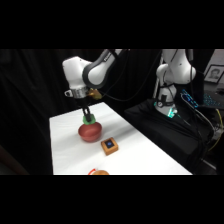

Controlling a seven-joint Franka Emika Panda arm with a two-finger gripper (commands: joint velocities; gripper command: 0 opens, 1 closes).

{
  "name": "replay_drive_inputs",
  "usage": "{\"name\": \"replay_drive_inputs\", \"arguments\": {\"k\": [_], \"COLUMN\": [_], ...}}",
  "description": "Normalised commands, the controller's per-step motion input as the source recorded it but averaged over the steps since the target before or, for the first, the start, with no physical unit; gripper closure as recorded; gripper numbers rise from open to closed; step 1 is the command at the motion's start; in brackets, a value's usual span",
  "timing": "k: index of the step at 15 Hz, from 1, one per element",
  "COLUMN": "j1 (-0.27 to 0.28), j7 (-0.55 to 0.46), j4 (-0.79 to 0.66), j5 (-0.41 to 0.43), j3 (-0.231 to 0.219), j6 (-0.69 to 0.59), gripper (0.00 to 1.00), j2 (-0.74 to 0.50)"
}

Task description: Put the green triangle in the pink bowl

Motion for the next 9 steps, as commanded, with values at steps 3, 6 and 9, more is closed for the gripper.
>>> {"name": "replay_drive_inputs", "arguments": {"k": [3, 6, 9], "j1": [-0.09, -0.099, -0.086], "j7": [-0.12, -0.12, -0.08], "j4": [0.2, 0.21, 0.22], "j5": [0.152, 0.159, 0.131], "j3": [0.05, 0.065, 0.068], "j6": [0.11, 0.15, 0.12], "gripper": [0.93, 0.93, 0.93], "j2": [0.22, 0.23, 0.22]}}
